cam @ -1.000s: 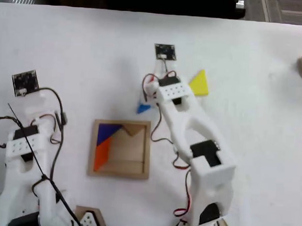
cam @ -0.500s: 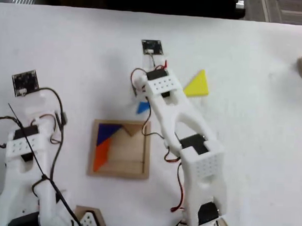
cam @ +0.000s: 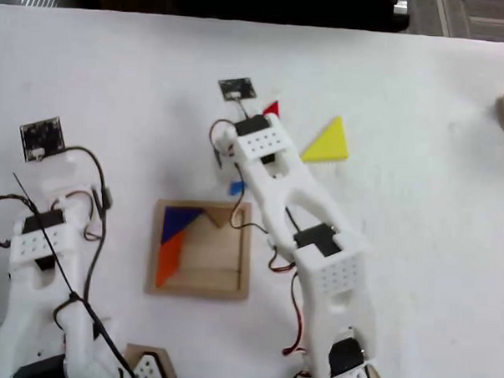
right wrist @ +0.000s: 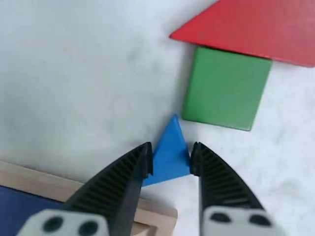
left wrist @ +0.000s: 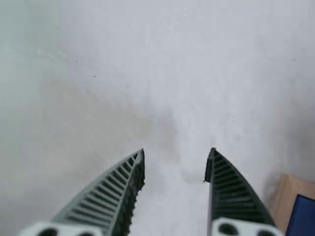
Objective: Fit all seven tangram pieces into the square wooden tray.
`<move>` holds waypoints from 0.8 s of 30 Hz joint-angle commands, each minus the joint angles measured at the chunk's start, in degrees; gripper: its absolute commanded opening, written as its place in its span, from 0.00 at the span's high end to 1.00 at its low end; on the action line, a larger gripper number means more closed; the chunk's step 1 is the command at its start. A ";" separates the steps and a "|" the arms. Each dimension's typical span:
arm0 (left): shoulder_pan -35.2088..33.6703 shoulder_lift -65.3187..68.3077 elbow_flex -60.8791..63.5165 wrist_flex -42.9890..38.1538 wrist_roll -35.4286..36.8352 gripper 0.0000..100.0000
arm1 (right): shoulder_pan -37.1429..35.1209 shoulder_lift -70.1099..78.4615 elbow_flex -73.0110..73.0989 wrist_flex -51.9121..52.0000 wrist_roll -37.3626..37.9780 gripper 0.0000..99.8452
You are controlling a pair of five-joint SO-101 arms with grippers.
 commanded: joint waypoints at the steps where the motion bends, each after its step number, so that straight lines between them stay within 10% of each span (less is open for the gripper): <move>1: -0.31 0.04 -2.20 -1.76 -0.35 0.79 | -0.75 -0.84 -1.67 0.92 3.69 0.86; 24: -0.31 0.04 -2.20 -1.76 -0.35 0.79 | 2.15 -0.84 -9.85 2.15 4.66 0.77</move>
